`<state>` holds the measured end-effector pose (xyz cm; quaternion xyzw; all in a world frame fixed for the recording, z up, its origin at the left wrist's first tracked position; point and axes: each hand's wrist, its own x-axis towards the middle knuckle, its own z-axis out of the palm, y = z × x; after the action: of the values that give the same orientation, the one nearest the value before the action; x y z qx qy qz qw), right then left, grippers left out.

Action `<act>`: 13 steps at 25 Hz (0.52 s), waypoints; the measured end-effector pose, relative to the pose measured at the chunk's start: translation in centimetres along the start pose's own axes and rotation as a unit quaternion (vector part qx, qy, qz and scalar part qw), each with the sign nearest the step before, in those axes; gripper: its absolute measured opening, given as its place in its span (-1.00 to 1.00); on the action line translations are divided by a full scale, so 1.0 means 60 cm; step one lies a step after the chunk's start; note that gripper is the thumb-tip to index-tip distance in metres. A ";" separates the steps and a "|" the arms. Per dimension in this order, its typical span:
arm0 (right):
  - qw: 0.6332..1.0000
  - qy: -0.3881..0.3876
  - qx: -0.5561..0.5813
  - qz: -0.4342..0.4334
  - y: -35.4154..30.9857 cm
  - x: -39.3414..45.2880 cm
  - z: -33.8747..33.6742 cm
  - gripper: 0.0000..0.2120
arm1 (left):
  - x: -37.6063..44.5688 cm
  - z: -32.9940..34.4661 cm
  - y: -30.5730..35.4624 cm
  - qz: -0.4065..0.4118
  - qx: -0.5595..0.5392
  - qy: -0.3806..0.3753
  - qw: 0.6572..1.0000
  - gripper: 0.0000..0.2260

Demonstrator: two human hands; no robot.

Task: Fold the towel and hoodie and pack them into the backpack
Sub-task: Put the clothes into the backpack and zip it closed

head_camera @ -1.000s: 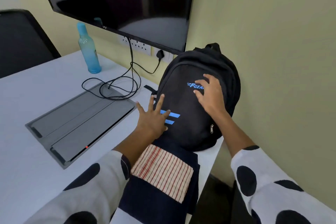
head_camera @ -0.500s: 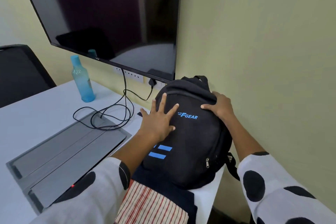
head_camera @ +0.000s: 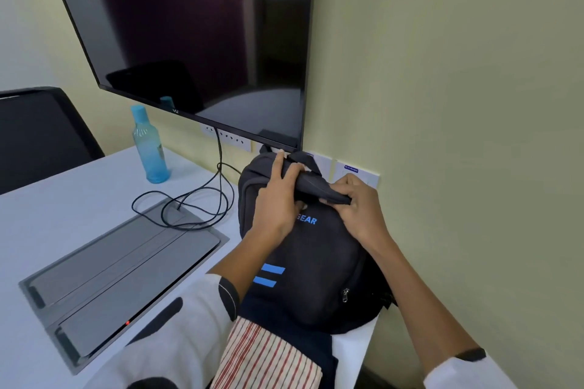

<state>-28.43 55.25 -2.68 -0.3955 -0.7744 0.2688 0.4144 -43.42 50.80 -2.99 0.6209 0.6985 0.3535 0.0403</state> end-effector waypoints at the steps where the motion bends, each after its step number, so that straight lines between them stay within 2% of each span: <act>1: 1.000 0.006 -0.002 -0.011 -0.013 -0.002 0.003 -0.85 | -0.002 -0.015 0.001 0.005 -0.016 0.022 1.000 -0.52; 4: 0.999 0.035 0.011 -0.036 -0.060 -0.005 0.022 -0.78 | -0.019 -0.065 0.003 0.017 0.019 0.067 0.997 -0.73; 9: 0.988 0.066 0.043 -0.130 -0.161 -0.001 0.047 -0.68 | -0.046 -0.143 -0.006 -0.007 -0.003 0.168 0.986 -0.71; 11: 0.981 0.081 0.056 -0.169 -0.205 0.002 0.056 -0.69 | -0.054 -0.192 -0.002 -0.034 -0.043 0.194 0.979 -0.77; 13: 0.973 0.091 0.080 -0.197 -0.253 -0.002 0.067 -0.73 | -0.073 -0.245 0.004 -0.026 -0.012 0.227 0.973 -0.73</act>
<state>-37.72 46.57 6.52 -0.2237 -0.7718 0.2059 0.5585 -49.52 40.35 6.43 0.5053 0.7012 0.4925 -0.1024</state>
